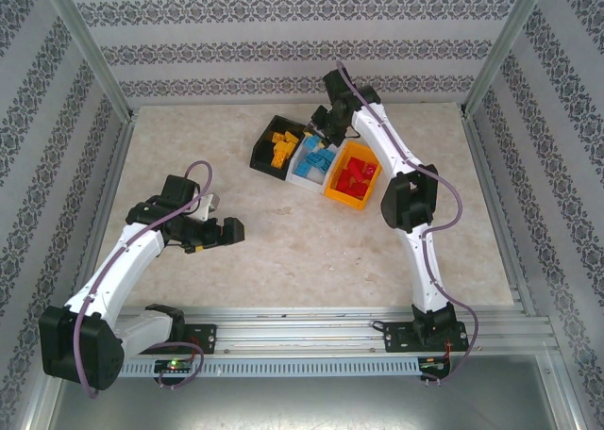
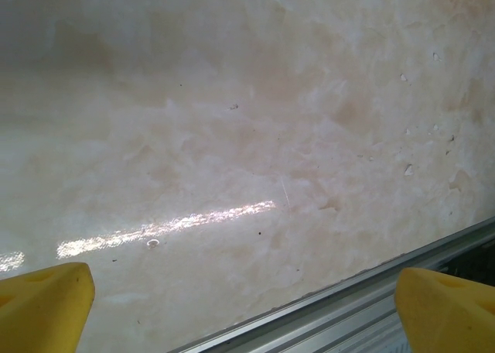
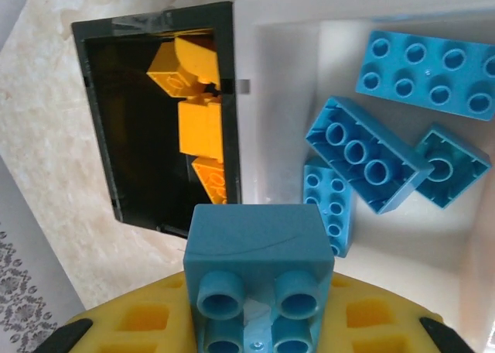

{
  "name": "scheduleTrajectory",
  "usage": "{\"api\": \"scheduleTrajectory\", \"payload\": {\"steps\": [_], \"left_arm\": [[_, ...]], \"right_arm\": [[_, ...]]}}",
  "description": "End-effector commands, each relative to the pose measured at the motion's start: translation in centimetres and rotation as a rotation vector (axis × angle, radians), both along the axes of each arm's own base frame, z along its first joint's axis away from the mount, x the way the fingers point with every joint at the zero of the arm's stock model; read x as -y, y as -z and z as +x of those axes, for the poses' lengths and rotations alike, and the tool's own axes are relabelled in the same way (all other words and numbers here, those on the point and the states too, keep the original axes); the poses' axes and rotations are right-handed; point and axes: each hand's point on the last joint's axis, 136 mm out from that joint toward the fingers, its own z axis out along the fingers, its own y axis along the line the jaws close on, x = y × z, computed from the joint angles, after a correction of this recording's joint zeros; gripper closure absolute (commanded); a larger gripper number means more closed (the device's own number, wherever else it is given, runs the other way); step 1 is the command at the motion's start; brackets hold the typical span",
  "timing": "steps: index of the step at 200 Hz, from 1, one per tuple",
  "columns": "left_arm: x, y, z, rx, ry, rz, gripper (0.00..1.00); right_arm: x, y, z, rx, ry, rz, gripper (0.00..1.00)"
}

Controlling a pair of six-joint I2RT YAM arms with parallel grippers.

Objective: Sort the legos into containers by color

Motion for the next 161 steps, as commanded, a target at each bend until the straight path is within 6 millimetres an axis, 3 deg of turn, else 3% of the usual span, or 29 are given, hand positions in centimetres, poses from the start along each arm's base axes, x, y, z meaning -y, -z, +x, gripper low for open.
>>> {"api": "scheduleTrajectory", "payload": {"steps": [1,38,82,99,161], "left_arm": [[-0.4,0.6,0.1,-0.015,-0.016,0.007,0.0],[-0.3,0.7,0.1,-0.019,-0.015,0.006,0.0],[-0.4,0.7,0.1,-0.019,-0.015,0.006,0.0],[-0.3,0.7,0.1,-0.017,-0.015,0.006,0.0],[-0.3,0.6,0.1,-0.015,-0.013,0.004,0.0]], "right_arm": [[0.8,1.4,0.0,-0.035,0.011,-0.003,0.73],[1.2,2.3,-0.3,-0.053,0.01,-0.017,0.69],[1.3,2.7,-0.6,-0.067,0.006,-0.024,0.43],[1.4,2.6,-0.7,-0.066,0.004,-0.029,0.38],[1.6,2.5,-1.2,-0.072,-0.001,-0.04,0.33]]}}
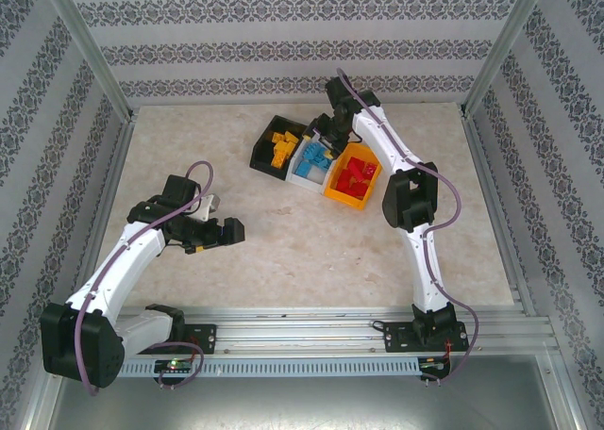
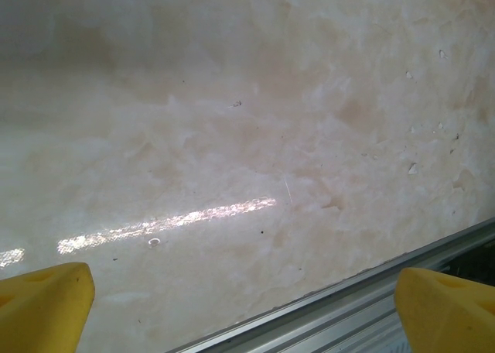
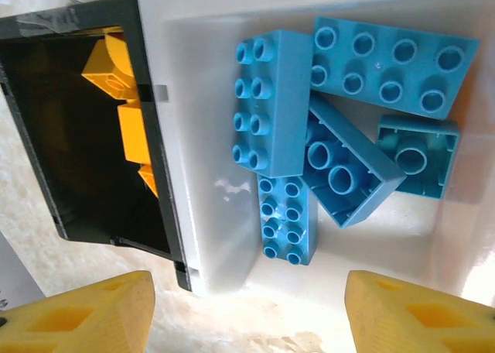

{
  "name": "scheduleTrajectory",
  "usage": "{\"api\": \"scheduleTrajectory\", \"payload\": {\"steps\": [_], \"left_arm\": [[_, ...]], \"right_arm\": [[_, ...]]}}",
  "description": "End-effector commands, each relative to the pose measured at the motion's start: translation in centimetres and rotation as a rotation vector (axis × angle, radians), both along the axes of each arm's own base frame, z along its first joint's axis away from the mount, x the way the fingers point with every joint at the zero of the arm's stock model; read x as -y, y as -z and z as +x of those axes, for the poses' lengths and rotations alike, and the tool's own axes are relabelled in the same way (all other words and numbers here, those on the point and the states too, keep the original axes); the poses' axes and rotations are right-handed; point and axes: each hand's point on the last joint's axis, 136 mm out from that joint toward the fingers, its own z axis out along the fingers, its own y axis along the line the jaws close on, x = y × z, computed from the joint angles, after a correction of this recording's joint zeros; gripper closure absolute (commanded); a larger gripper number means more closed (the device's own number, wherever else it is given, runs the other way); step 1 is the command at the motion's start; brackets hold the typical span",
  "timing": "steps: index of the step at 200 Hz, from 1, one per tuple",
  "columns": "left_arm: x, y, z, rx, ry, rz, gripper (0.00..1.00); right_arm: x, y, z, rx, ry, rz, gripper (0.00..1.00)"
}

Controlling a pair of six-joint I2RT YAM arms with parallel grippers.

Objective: Sort the legos into containers by color

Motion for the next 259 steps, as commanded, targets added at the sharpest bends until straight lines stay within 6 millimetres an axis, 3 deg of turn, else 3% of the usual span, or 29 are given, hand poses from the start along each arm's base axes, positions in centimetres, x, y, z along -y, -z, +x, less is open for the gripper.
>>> {"api": "scheduleTrajectory", "payload": {"steps": [1,80,110,141,187,204,213,237,259], "left_arm": [[-0.3,0.3,0.1,0.0,-0.015,0.002,0.0],[-0.2,0.2,0.0,0.001,-0.011,-0.006,0.0],[0.0,0.1,-0.1,-0.001,-0.003,-0.015,0.0],[0.0,-0.1,0.0,0.001,-0.002,-0.015,0.0],[0.3,-0.9,0.4,0.021,0.003,-0.032,0.0],[0.1,-1.1,0.6,0.035,-0.005,-0.021,0.0],[-0.1,-1.1,0.9,0.042,-0.018,-0.01,0.0],[-0.6,-0.8,1.5,0.043,-0.067,0.006,0.0],[-1.0,0.1,1.8,0.017,-0.138,0.012,0.0]], "right_arm": [[0.6,-0.5,-0.5,-0.003,-0.008,-0.011,0.33],[0.5,-2.1,-1.9,0.009,-0.033,-0.012,0.3],[0.0,-3.5,-4.3,0.004,-0.086,-0.031,0.29],[0.5,-5.3,-8.2,0.018,-0.155,-0.075,0.29],[5.2,-9.0,-14.0,0.135,-0.222,-0.14,0.28],[7.7,-10.0,-15.8,0.188,-0.217,-0.14,0.16],[9.2,-10.4,-16.5,0.231,-0.214,-0.15,0.03],[13.3,-11.7,-17.6,0.417,-0.201,-0.244,0.02],[15.6,-12.9,-18.3,0.655,-0.235,-0.388,0.02]]}}
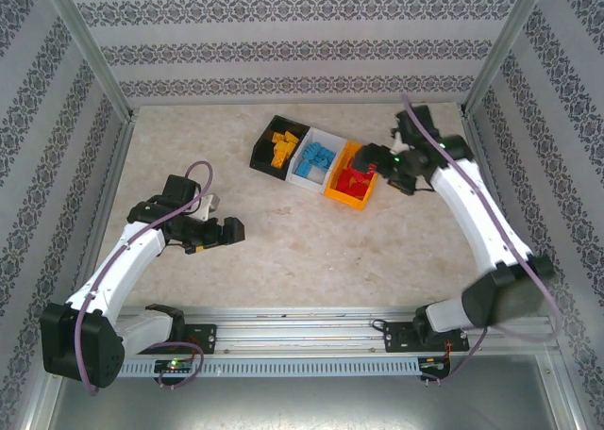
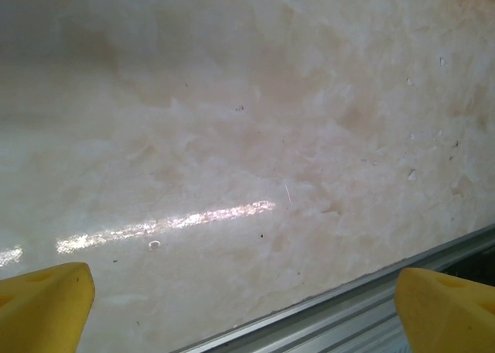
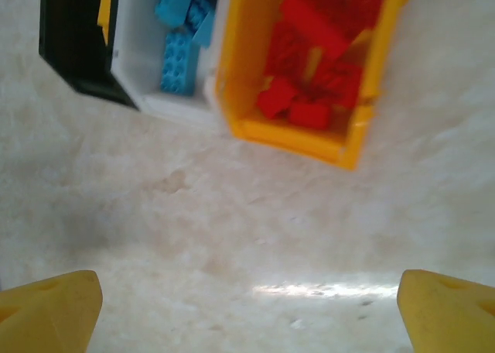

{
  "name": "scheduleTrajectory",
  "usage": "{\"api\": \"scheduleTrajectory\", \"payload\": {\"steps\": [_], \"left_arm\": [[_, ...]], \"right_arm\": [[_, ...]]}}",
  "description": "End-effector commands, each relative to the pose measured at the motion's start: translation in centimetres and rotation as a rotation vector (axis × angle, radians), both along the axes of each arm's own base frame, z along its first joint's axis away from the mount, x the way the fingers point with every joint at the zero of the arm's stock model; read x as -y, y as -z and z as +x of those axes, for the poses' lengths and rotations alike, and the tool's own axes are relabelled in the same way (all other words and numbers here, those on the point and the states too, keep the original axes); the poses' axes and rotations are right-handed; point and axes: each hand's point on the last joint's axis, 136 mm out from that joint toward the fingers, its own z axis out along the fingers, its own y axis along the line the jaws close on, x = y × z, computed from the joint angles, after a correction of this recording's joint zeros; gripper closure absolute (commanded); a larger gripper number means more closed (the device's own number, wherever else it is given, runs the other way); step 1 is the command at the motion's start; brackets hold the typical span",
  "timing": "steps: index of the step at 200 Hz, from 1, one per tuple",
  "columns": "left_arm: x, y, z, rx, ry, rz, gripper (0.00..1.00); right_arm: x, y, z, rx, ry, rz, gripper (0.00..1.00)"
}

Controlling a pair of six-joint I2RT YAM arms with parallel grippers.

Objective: Sort the legos into containers by color

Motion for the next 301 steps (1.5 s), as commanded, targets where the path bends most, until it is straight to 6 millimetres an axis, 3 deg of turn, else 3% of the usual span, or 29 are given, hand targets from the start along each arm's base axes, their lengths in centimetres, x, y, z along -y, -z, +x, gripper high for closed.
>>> {"api": "scheduleTrajectory", "payload": {"steps": [1,24,52,66,117,164,195,207,235,301], "left_arm": [[-0.8,0.2,1.4,0.014,-0.104,0.011,0.0],[-2.0,1.2,1.9,-0.008,-0.234,0.047,0.0],[-3.5,1.5,3.0,-0.004,-0.344,0.103,0.0],[-4.2,1.1,3.8,0.028,-0.375,0.14,0.0],[-5.9,-1.1,6.0,0.141,-0.424,0.223,0.0],[-8.3,-4.7,8.3,0.544,-0.472,0.298,0.0],[-12.3,-5.8,8.2,0.7,-0.516,0.538,0.0],[-13.7,-5.5,8.3,0.692,-0.505,0.646,0.0],[-14.8,-4.5,10.0,0.718,-0.461,0.771,0.0],[-14.5,1.4,15.5,0.767,-0.428,0.784,0.0]], "right_arm": [[2.0,-1.9,0.7,0.303,-0.079,-0.175,0.02],[4.4,-3.1,-0.1,0.571,-0.067,-0.329,0.02],[6.1,-3.0,-0.9,0.827,-0.067,-0.467,0.02],[7.5,-1.7,-0.6,0.794,-0.044,-0.478,0.02],[9.2,3.4,2.5,0.736,-0.032,-0.452,0.02],[10.7,8.9,5.7,0.671,0.02,-0.434,0.02],[10.9,10.8,6.9,0.665,0.024,-0.41,0.02],[11.1,11.2,7.2,0.664,0.032,-0.407,0.02],[11.5,11.6,8.1,0.644,0.041,-0.385,0.02],[12.0,12.1,8.8,0.636,0.074,-0.352,0.02]]}}
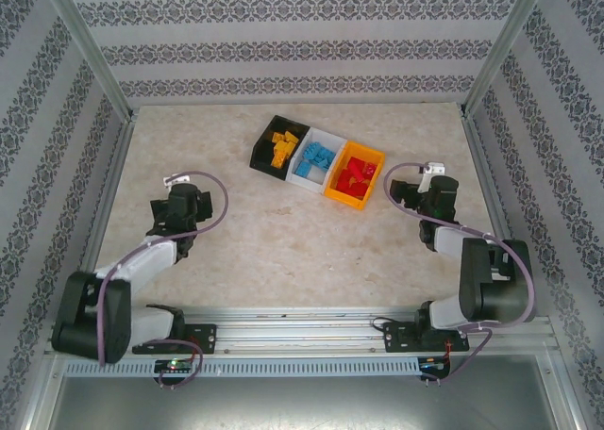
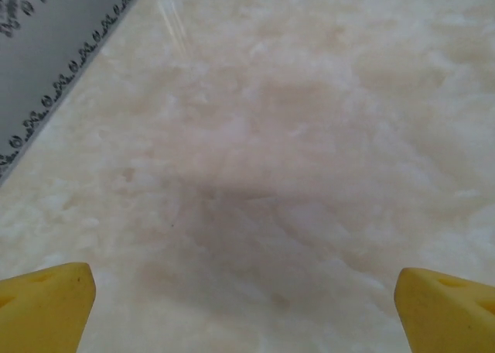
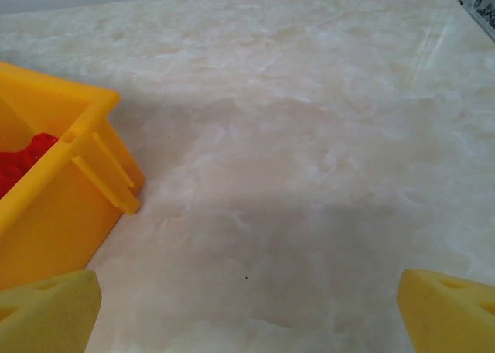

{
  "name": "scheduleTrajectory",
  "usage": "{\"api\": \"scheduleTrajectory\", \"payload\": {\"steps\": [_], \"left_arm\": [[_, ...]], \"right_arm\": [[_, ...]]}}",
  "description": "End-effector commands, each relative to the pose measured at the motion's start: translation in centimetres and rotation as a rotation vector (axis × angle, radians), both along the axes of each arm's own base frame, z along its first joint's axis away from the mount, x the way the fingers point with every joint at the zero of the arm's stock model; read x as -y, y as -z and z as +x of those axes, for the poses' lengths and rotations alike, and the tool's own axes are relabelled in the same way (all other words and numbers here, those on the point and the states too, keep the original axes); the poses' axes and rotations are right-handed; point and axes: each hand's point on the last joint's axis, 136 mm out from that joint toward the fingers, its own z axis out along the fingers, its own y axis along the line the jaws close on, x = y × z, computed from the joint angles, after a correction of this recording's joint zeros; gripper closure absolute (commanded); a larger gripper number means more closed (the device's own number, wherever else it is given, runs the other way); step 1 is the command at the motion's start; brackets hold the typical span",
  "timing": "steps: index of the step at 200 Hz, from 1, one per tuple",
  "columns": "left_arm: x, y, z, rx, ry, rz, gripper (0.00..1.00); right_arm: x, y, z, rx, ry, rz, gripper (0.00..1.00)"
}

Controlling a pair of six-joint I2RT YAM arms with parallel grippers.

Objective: Sort the legos into containers by color

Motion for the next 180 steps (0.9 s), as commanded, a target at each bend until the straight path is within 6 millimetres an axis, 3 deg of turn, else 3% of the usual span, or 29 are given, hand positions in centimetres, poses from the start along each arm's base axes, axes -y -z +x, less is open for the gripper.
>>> {"api": "scheduleTrajectory", "payload": {"steps": [1,33,63,95,148,167,180], "left_arm": [[-0.1,-1.7,3.1,0.133,0.019,0.035,0.0],[0.3,-0.2,4.9,0.09,0.046,0.023,0.0],[1.9,-0.3,6.1,0.116,0.19,0.041,0.0],[0.2,0.2,5.7,0.191,0.171,-0.065,0.0],[1.4,1.0,4.8,0.254,0.275,-0.111,0.0],[0.7,0.8,4.3,0.286,0.228,-0.104,0.0],[0.3,0.5,4.0,0.32,0.206,-0.094,0.0]], "right_arm": [[0.0,-1.8,1.2,0.065,-0.007,0.028,0.02],[-0.1,-1.9,1.2,0.068,-0.008,0.028,0.02],[-0.2,-2.0,1.0,0.08,-0.019,0.028,0.02],[-0.5,-2.0,0.8,0.094,-0.033,0.025,0.02],[-0.7,-2.6,0.0,0.16,-0.038,0.011,0.02],[-0.6,-3.1,-0.6,0.215,-0.027,0.003,0.02],[-0.3,-2.3,-1.8,0.227,0.0,-0.005,0.02]]}}
